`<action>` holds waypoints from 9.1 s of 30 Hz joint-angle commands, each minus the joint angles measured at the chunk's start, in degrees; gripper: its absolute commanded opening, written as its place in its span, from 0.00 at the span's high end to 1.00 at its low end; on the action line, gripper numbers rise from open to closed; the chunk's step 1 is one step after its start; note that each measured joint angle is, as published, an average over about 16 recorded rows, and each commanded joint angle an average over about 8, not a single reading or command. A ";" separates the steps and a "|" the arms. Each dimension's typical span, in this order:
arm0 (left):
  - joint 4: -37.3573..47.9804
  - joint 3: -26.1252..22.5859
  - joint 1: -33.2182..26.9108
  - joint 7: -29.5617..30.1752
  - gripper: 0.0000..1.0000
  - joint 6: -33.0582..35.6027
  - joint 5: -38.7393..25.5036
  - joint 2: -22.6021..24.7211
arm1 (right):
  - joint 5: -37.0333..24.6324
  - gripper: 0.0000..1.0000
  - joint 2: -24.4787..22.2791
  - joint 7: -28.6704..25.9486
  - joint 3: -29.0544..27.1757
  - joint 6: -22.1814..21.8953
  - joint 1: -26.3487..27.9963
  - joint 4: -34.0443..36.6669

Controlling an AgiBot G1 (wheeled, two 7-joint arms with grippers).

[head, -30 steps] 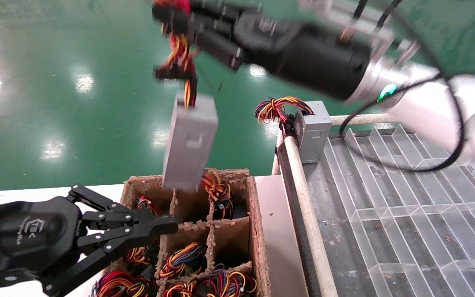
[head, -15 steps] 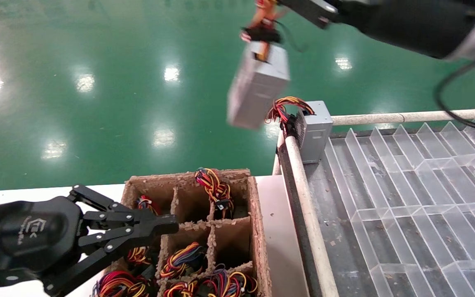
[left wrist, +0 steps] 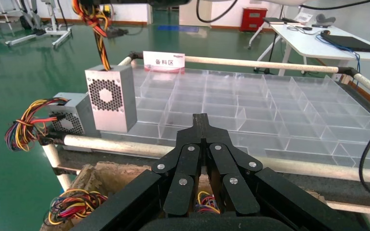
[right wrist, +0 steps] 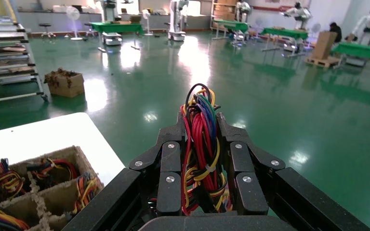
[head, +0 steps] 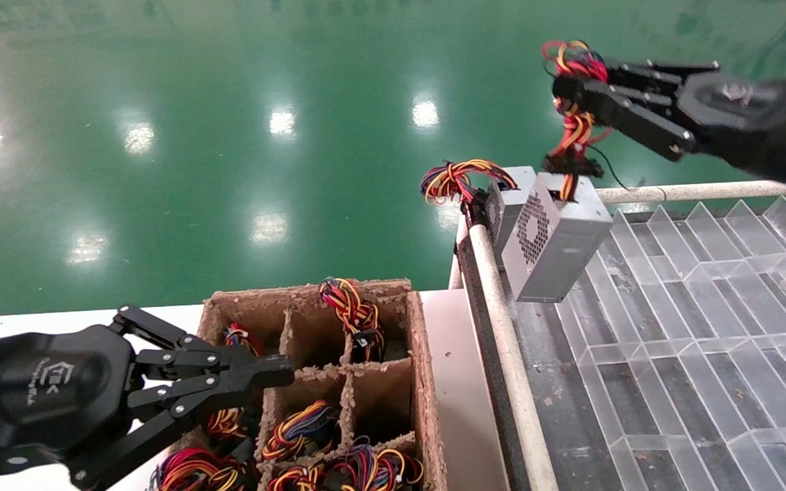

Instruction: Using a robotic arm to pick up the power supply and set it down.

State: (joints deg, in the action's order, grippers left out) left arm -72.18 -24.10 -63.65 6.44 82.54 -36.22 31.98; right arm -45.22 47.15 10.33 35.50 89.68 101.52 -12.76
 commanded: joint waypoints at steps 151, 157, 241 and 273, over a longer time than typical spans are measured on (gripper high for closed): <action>0.01 -0.02 0.00 -0.01 0.00 -0.02 0.02 -0.01 | 3.54 0.00 -12.54 -21.45 -19.94 -3.92 -40.81 -62.28; 0.02 -0.02 0.01 -0.01 0.00 -0.02 0.02 -0.01 | 3.65 0.00 -12.63 -21.48 -20.09 -3.92 -40.95 -62.46; 0.02 -0.02 0.01 -0.01 0.00 -0.02 0.02 -0.02 | 3.34 0.00 -12.08 -21.01 -19.42 -4.01 -39.86 -60.62; 0.02 -0.02 0.01 -0.01 0.00 -0.02 0.02 -0.02 | 3.35 0.00 -12.08 -21.01 -19.42 -4.01 -39.86 -60.62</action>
State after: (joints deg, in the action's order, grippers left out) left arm -72.16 -24.12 -63.65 6.43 82.52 -36.20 31.96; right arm -41.87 35.07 -10.67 16.08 85.67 61.66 -73.38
